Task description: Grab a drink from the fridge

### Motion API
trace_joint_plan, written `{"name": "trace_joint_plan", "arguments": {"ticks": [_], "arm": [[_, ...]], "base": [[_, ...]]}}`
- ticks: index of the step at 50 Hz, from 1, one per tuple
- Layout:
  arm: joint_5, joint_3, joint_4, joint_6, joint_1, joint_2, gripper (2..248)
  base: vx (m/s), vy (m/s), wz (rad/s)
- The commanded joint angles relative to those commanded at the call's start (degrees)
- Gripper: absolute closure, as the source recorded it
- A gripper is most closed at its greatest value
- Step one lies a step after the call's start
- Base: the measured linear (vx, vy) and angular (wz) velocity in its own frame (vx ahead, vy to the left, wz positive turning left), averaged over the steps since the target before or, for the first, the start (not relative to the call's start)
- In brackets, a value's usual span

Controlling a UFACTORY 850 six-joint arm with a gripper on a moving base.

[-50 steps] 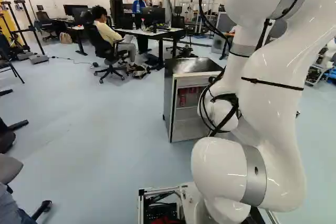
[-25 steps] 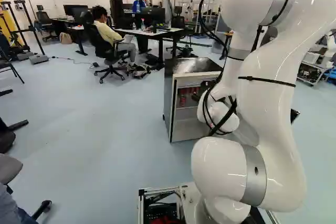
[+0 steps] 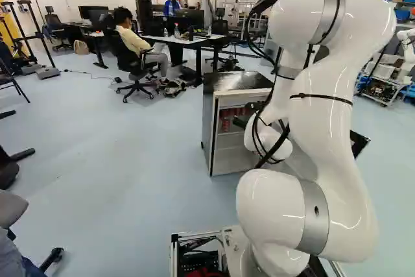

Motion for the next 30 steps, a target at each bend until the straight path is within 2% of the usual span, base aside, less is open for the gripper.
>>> {"name": "trace_joint_plan", "arguments": {"ticks": [30], "arm": [[-4.4, -12.1, 0.0, 0.0, 1.2, -11.2, 3]], "base": [[0.000, 0.000, 0.000]]}}
